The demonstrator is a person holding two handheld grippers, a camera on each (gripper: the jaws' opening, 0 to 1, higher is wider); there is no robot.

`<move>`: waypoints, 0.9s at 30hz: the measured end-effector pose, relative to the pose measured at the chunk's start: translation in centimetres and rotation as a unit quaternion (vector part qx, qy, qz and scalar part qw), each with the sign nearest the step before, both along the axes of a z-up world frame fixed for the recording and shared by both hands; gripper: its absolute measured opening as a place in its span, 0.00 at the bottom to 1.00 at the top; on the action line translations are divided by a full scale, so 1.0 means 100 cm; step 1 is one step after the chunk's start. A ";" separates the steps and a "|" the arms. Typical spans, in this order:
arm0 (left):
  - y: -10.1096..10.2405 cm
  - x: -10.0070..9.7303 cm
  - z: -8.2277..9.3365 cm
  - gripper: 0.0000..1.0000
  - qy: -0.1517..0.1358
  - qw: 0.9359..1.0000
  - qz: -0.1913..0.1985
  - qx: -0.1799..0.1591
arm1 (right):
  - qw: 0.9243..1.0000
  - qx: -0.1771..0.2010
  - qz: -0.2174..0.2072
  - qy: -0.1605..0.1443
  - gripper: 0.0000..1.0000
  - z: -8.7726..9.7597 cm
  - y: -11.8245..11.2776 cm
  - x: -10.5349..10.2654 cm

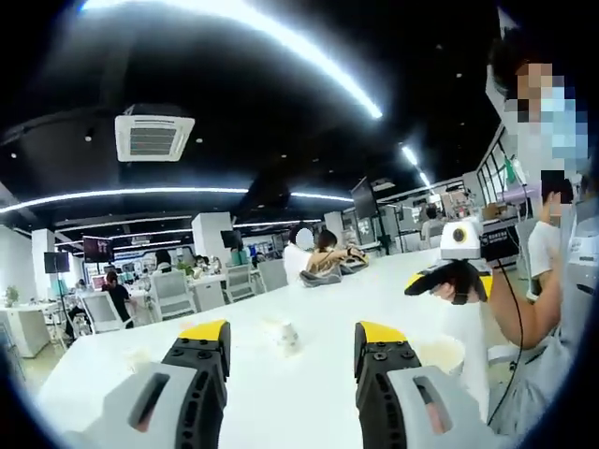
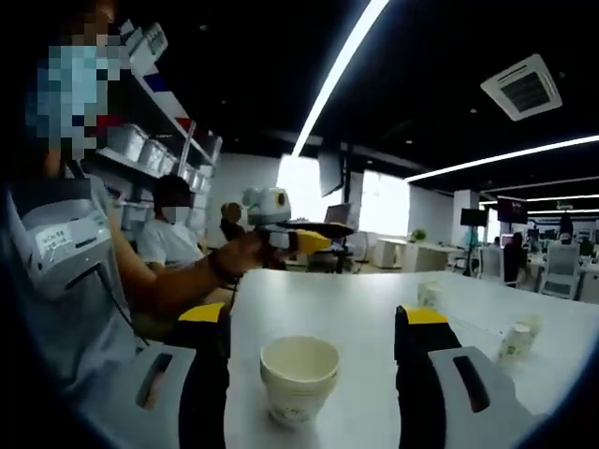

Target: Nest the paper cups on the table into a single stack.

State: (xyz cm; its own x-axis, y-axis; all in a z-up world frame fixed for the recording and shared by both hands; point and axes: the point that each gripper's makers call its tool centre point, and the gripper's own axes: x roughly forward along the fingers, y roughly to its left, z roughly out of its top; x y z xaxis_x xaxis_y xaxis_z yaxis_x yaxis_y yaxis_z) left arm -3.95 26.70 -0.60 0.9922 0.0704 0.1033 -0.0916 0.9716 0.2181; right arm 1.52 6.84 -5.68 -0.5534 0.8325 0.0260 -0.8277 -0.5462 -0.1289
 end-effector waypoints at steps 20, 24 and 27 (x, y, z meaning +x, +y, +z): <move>0.124 0.084 -0.021 0.57 0.027 0.995 0.092 -0.027 | 0.998 0.027 -0.049 -0.002 0.72 0.015 -0.039 0.013; 0.159 0.106 -0.042 0.59 0.040 0.992 0.116 -0.038 | 0.998 0.030 -0.051 -0.003 0.72 0.016 -0.041 0.012; 0.174 0.114 -0.057 0.61 0.047 0.989 0.130 -0.049 | 0.998 0.032 -0.052 -0.005 0.72 0.016 -0.041 0.011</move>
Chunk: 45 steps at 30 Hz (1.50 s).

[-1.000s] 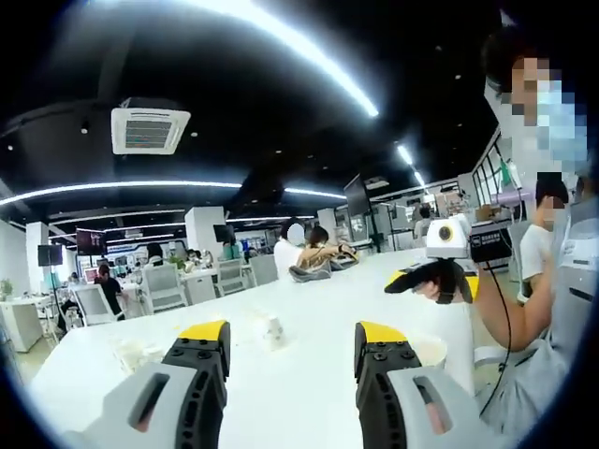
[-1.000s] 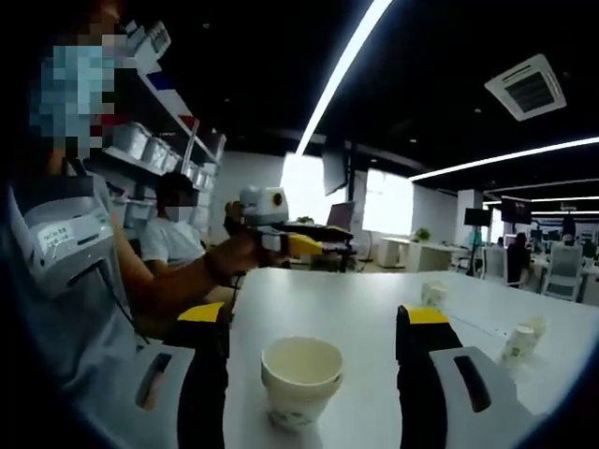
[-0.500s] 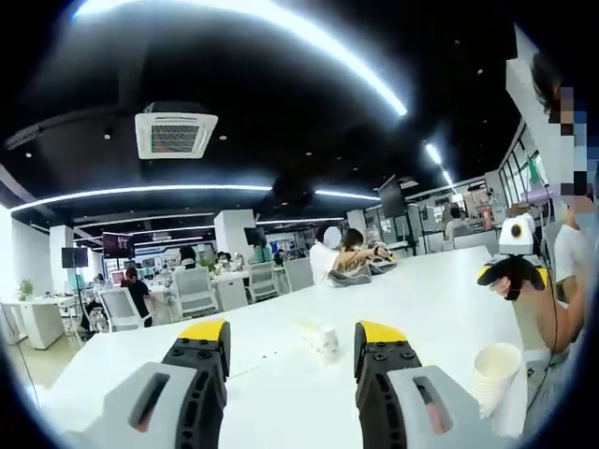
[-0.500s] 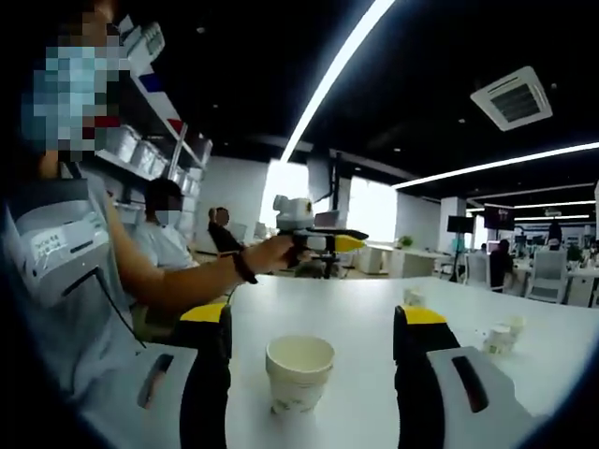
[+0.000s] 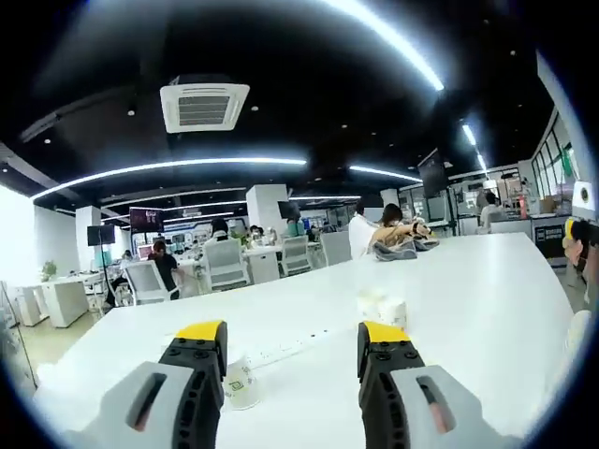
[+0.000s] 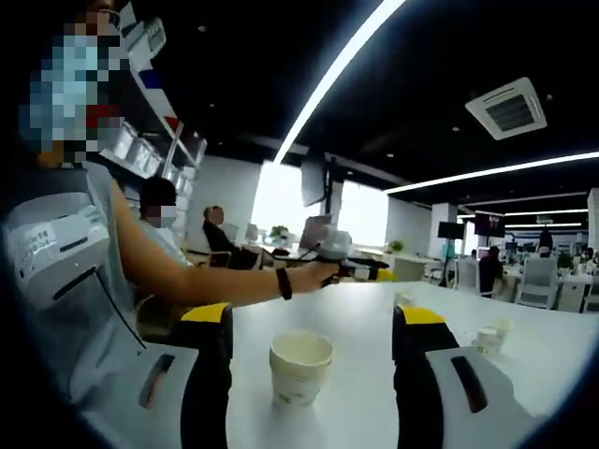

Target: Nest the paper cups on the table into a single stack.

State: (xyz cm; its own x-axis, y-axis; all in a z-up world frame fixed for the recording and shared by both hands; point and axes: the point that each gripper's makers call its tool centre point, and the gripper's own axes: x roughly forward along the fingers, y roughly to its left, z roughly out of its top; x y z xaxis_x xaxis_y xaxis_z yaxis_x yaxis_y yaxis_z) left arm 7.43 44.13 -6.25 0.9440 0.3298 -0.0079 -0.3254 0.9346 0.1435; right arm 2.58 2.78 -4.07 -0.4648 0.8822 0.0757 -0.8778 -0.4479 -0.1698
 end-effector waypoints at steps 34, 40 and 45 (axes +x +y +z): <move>0.095 0.047 -0.080 0.56 0.055 0.985 0.156 -0.049 | 0.999 0.036 -0.019 -0.010 0.70 0.025 -0.024 0.020; 0.104 0.047 -0.092 0.55 0.039 0.980 0.179 -0.079 | 0.999 0.026 -0.037 -0.014 0.70 0.019 -0.024 0.029; 0.114 0.057 -0.095 0.54 0.037 0.979 0.180 -0.084 | 0.999 0.003 -0.044 -0.015 0.70 0.008 -0.025 0.042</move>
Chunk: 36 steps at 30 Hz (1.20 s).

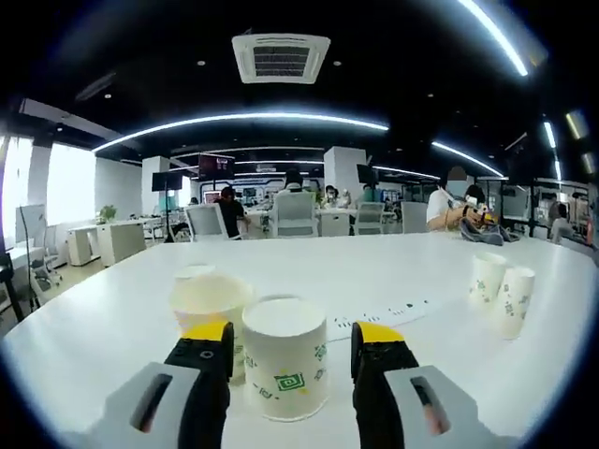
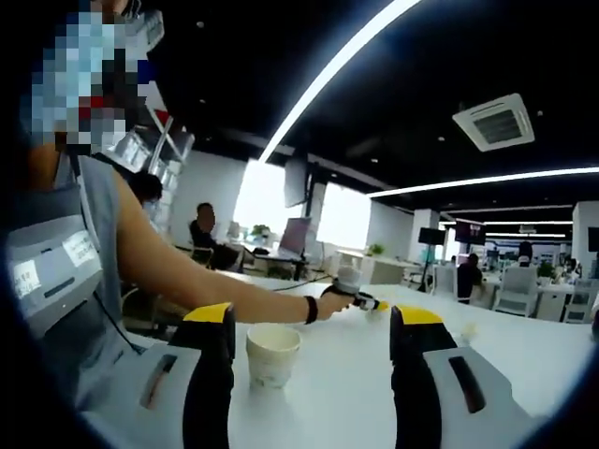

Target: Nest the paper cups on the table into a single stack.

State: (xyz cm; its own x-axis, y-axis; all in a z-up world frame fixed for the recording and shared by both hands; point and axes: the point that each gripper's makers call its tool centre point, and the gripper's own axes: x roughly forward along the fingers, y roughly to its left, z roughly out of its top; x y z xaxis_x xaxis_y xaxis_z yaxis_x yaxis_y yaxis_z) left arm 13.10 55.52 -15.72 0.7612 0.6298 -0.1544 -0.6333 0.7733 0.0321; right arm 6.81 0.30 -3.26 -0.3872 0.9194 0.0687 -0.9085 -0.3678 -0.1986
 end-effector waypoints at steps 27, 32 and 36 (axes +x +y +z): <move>-0.004 0.002 -0.001 0.42 0.007 0.999 0.008 0.031 | 0.993 -0.086 -0.076 -0.034 0.70 -0.048 0.004 0.064; -0.009 0.004 0.002 0.41 0.005 0.999 -0.009 0.042 | 0.993 -0.089 -0.078 -0.028 0.70 -0.052 0.007 0.067; -0.014 0.002 0.007 0.41 -0.008 0.999 -0.020 0.035 | 0.992 -0.096 -0.078 -0.024 0.70 -0.059 0.010 0.068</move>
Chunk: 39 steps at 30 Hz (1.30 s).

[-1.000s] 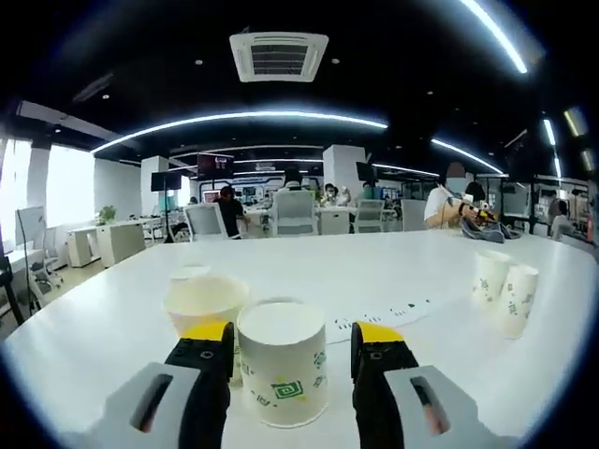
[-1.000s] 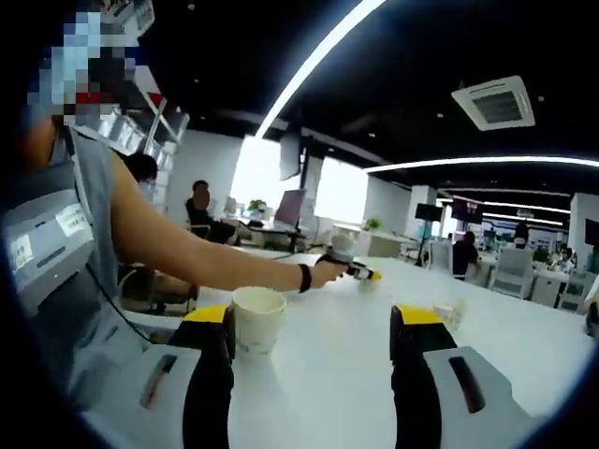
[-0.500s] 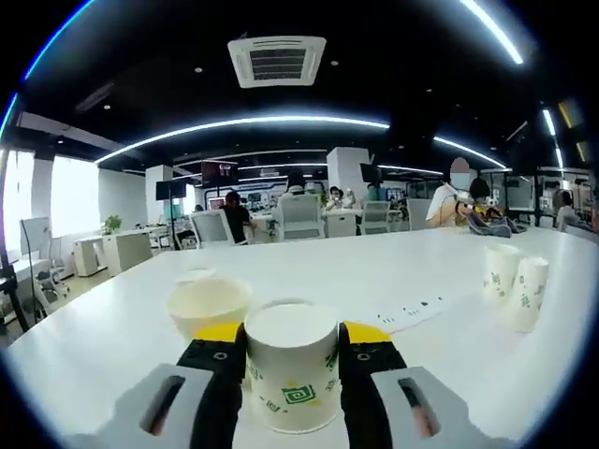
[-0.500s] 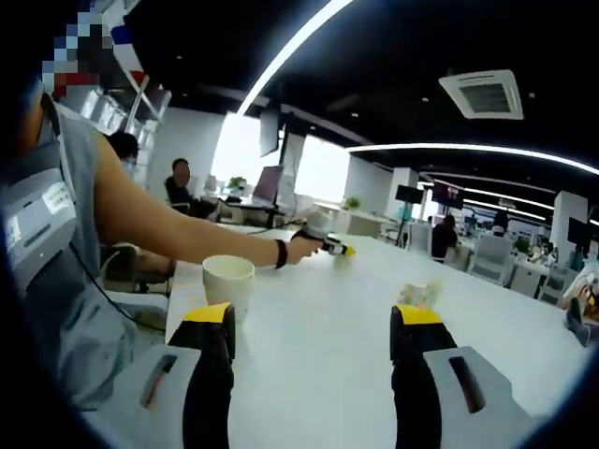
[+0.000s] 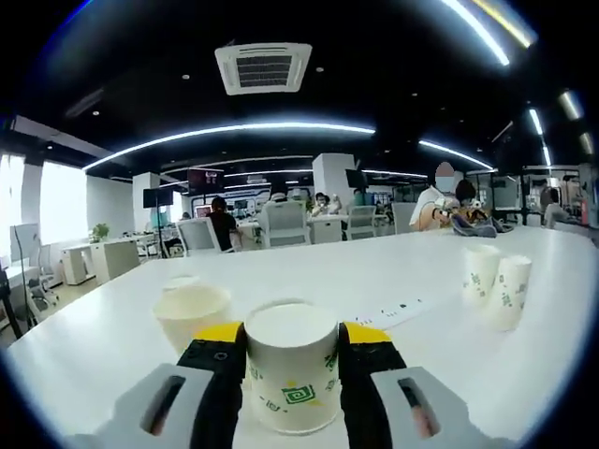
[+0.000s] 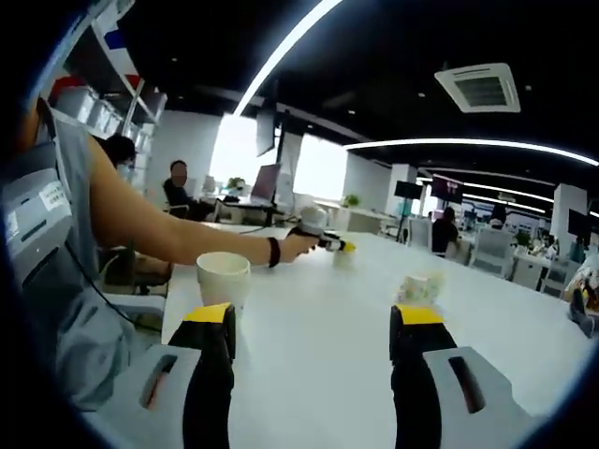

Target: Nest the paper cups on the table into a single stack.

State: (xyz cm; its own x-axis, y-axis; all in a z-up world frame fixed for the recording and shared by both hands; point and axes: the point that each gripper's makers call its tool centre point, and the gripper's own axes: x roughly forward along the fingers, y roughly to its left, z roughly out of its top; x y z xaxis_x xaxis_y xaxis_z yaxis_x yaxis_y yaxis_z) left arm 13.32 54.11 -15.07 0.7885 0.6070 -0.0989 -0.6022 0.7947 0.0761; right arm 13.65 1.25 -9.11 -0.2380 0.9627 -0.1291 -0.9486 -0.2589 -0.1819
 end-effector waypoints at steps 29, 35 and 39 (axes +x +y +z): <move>-0.109 -0.014 0.062 0.41 -0.051 0.985 -0.164 0.009 | 0.999 -0.035 0.018 0.017 0.69 -0.031 0.031 0.002; -0.134 -0.016 0.070 0.41 -0.056 0.975 -0.214 0.001 | 0.999 -0.028 0.034 0.024 0.69 -0.031 0.033 -0.001; -0.153 -0.019 0.075 0.41 -0.051 0.969 -0.242 0.010 | 0.998 -0.026 0.041 0.031 0.68 -0.033 0.037 0.005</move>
State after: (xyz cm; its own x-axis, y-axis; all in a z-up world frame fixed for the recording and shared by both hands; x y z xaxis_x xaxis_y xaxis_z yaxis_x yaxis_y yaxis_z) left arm 11.46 38.82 -7.54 0.9862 0.1657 0.0029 -0.1656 0.9847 0.0549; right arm 14.18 4.98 -12.42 -0.3243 0.9321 -0.1611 -0.9329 -0.3434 -0.1085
